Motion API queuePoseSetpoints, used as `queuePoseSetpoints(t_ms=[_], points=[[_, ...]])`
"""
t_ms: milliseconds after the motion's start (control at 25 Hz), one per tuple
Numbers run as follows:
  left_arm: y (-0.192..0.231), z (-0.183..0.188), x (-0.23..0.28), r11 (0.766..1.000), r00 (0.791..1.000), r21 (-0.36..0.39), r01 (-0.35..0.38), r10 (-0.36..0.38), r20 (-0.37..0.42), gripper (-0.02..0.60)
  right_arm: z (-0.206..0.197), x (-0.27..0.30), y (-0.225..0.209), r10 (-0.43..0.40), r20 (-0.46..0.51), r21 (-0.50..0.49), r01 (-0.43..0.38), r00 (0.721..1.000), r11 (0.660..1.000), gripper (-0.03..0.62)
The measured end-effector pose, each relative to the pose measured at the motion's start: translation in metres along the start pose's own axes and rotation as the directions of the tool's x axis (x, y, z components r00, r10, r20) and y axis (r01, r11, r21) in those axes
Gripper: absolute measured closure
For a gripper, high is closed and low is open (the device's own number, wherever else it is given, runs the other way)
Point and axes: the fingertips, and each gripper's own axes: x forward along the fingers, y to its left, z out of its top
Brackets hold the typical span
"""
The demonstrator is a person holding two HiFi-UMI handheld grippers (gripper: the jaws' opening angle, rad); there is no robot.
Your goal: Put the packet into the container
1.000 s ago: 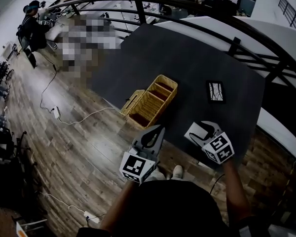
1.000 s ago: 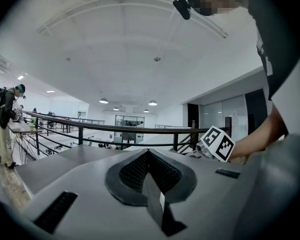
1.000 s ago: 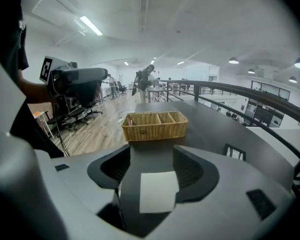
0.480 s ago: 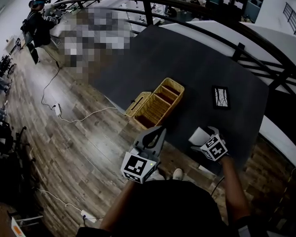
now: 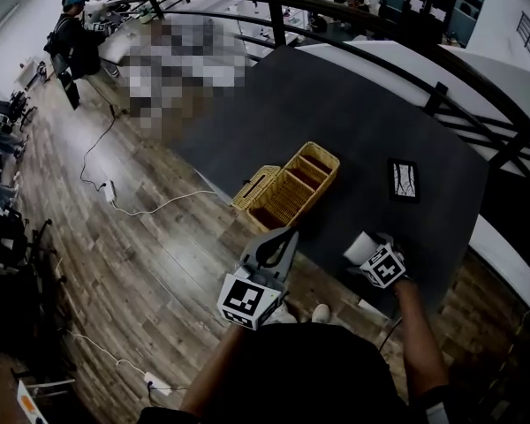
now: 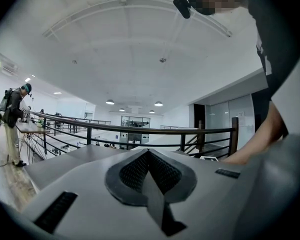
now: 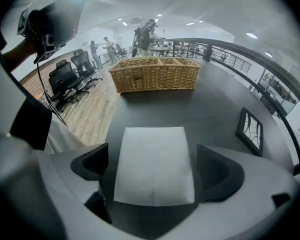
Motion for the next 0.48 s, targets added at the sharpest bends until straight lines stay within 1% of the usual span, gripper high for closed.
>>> queuePoseSetpoints(t_ms=[200, 360, 400, 480], points=[[0.001, 0.002, -0.001, 1.000, 1.000, -0.008, 0.003, -0.003, 0.007, 0.575, -0.002, 0.001, -0.005, -0.032, -0.021, -0.023, 0.031, 0.999, 0.999, 0.059], [0.001, 0.002, -0.001, 1.000, 1.000, -0.006, 0.008, -0.008, 0.016, 0.575, -0.005, 0.000, 0.002, -0.006, -0.076, -0.018, 0.004, 0.997, 1.000, 0.060], [0.001, 0.002, -0.002, 1.000, 1.000, -0.005, 0.009, -0.009, 0.016, 0.575, -0.007, 0.001, 0.002, -0.008, -0.083, -0.020, 0.006, 0.997, 1.000, 0.066], [0.000, 0.001, -0.003, 1.000, 1.000, -0.004, 0.009, -0.009, 0.016, 0.575, -0.011, 0.003, 0.000, -0.025, -0.091, -0.029, 0.022, 0.996, 0.999, 0.129]])
